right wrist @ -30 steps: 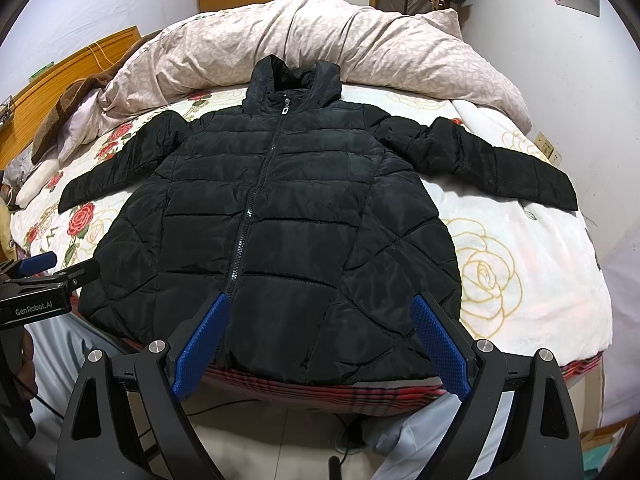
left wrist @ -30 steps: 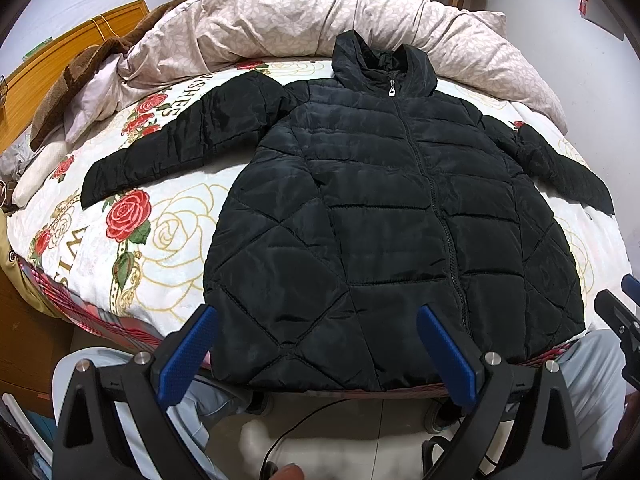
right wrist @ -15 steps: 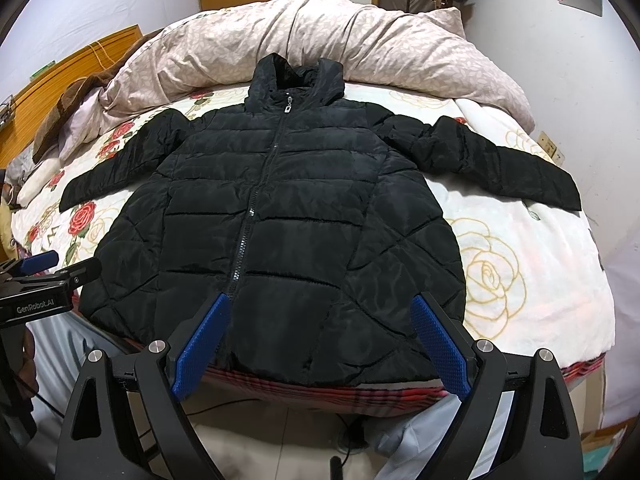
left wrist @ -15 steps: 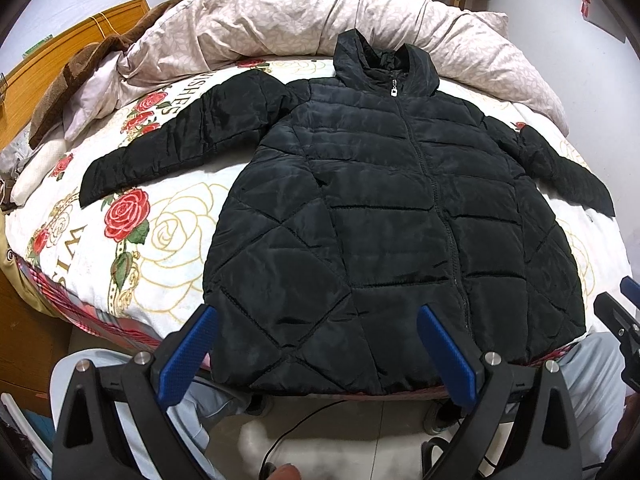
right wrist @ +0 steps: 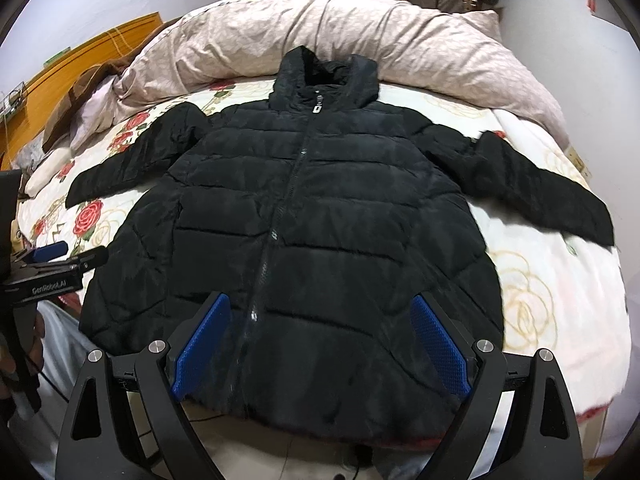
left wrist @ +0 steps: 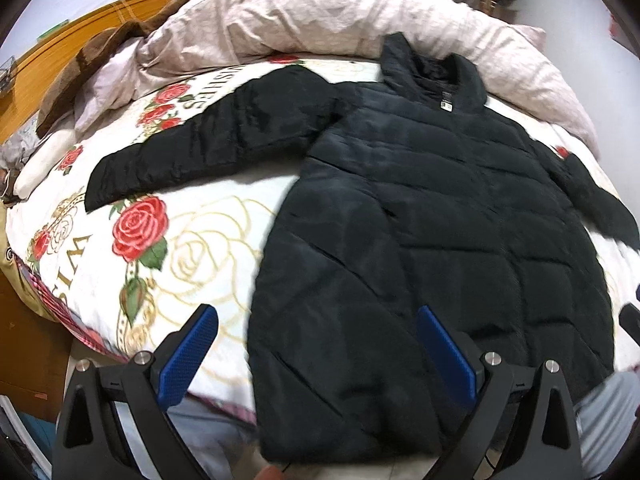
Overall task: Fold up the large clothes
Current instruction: 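Reach the left tool to the sleeve nearest it and grasp it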
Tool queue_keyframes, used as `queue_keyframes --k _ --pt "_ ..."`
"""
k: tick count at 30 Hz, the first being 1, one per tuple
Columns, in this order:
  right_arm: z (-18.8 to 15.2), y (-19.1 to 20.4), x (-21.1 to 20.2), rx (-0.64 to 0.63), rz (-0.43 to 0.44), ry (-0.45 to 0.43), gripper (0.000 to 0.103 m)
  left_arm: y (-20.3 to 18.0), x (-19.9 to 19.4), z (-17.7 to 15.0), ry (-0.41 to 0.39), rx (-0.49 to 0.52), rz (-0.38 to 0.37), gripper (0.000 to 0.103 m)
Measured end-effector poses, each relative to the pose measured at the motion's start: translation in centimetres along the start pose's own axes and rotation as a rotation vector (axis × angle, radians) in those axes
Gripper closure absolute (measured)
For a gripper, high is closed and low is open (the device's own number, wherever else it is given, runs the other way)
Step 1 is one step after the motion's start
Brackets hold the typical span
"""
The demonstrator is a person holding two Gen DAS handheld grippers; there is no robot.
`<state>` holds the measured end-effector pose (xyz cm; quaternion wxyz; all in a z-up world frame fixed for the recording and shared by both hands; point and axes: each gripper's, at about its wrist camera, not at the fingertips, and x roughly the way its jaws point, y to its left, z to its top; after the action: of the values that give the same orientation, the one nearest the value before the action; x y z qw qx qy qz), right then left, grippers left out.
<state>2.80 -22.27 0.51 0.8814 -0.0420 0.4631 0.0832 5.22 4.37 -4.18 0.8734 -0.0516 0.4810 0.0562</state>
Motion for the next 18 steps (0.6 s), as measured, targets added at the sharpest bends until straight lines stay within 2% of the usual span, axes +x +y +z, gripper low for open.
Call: queue_keyframes --k 9,18 --pt "4.5 2.3 6.1 -0.080 0.028 0.027 0.011 7.7 6.6 5.4 0.012 -0.161 0.102 0.009" --pt "8.4 3.5 12.0 -0.103 0.035 0.052 0.011 15.6 12.3 8.9 0.009 -0.326 0.121 0.009"
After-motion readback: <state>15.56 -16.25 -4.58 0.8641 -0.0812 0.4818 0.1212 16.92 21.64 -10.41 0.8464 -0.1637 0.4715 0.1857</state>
